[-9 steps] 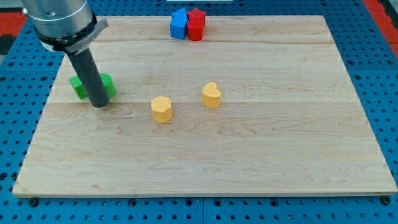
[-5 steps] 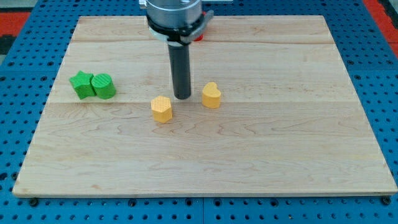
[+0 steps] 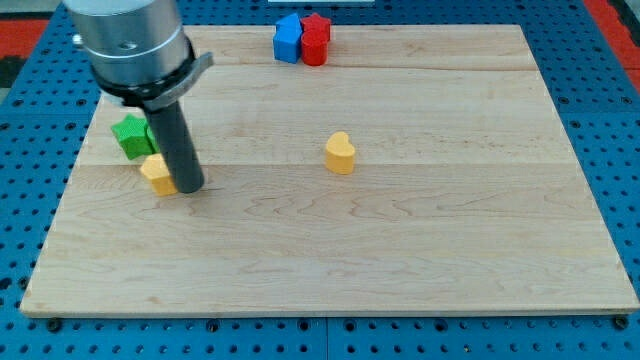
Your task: Move the yellow hexagon below the green star
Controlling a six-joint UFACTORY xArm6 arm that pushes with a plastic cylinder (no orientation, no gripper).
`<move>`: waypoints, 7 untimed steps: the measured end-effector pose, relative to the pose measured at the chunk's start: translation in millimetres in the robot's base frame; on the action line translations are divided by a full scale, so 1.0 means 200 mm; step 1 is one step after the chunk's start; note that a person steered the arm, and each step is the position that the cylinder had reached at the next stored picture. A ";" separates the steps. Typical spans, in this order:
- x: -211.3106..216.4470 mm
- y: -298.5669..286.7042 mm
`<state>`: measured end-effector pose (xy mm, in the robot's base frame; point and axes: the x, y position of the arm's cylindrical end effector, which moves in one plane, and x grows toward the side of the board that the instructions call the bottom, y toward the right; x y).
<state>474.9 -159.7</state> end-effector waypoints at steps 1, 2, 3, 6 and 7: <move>0.00 -0.16; 0.00 -0.20; -0.01 -0.20; 0.11 0.13; 0.12 0.53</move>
